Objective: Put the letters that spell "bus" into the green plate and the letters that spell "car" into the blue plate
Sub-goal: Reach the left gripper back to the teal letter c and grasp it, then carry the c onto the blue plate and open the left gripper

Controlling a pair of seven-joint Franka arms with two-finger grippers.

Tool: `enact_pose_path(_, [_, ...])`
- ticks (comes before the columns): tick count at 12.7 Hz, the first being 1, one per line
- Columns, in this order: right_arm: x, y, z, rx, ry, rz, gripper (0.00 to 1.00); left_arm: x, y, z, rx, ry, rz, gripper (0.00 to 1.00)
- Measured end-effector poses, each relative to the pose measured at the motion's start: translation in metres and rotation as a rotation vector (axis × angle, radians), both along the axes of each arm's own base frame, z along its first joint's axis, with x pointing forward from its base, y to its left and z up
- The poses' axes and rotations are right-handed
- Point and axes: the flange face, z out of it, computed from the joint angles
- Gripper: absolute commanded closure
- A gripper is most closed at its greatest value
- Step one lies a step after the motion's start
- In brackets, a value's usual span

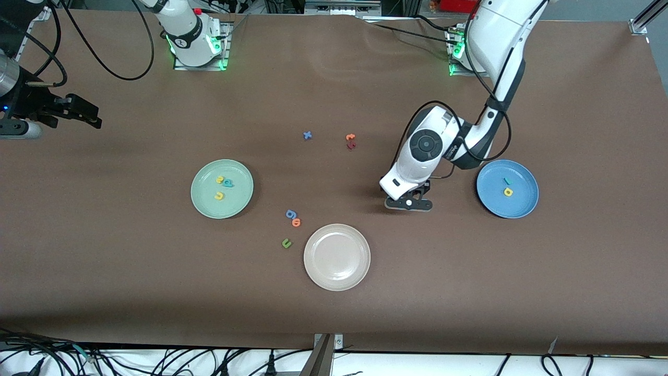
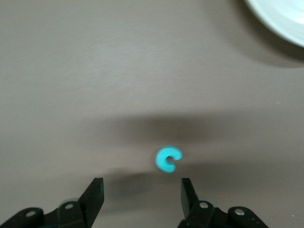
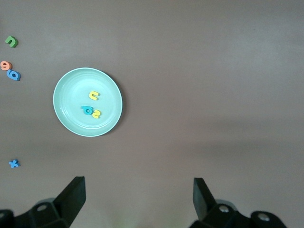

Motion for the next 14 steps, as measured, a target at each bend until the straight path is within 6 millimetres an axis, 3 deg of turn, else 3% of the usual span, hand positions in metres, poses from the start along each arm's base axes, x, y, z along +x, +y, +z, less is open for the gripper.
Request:
enact_pose_path(6, [0.001, 0.002, 0.003, 0.000, -0.007, 0.005, 0.00, -0.003, -0.012, -0.012, -0.023, -0.042, -0.277, 0.28])
enact_pose_path(11, [0.001, 0.002, 0.003, 0.000, -0.007, 0.006, 0.00, -0.005, -0.011, -0.033, -0.020, -0.030, -0.320, 0.34])
enact_pose_path(14, [0.001, 0.002, 0.003, 0.000, -0.007, 0.006, 0.00, -0.005, -0.011, -0.035, -0.021, -0.033, -0.323, 0.53])
